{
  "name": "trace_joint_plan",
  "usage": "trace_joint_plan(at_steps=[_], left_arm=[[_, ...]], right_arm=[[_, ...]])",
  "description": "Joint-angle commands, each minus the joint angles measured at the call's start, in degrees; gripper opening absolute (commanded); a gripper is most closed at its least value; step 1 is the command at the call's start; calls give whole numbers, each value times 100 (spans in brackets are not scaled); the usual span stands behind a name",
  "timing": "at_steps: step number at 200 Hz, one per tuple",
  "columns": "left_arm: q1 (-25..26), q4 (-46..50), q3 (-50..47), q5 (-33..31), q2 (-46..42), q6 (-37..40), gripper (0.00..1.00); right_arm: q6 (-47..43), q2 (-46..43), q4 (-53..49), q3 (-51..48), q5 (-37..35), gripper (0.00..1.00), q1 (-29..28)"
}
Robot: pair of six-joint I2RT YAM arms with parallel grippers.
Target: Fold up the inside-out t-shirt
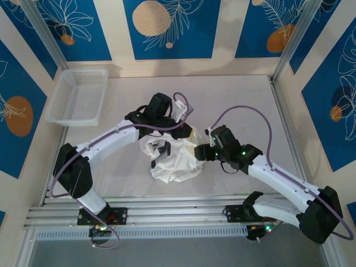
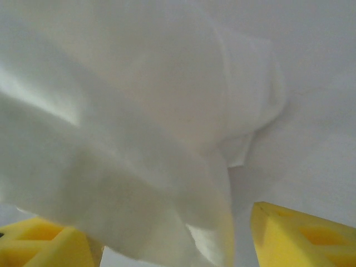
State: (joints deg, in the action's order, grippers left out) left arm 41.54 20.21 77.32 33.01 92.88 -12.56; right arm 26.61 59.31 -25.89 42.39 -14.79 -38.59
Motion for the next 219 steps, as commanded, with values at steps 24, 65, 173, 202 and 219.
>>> trace_joint_plan(at_steps=[24,65,173,202,219], left_arm=[[30,-55,55,148,-20,-61,0],[21,-38,-11,99,-51,-29,0],[-86,229,3,-336,175,155,0],[-233,318,-19,-508,386,141,0],[-234,200,-91,-419,369,89,0]], right_arm=[[63,45,604,44,-1395,68,126],[28,-106,-626,68,-1720,53,204],[577,-1032,-1043,-108,2724,0,1258],[1913,-1449,771,-324,3954,0,1197],[2395,-1439,1440,-346,3731,0,1152]])
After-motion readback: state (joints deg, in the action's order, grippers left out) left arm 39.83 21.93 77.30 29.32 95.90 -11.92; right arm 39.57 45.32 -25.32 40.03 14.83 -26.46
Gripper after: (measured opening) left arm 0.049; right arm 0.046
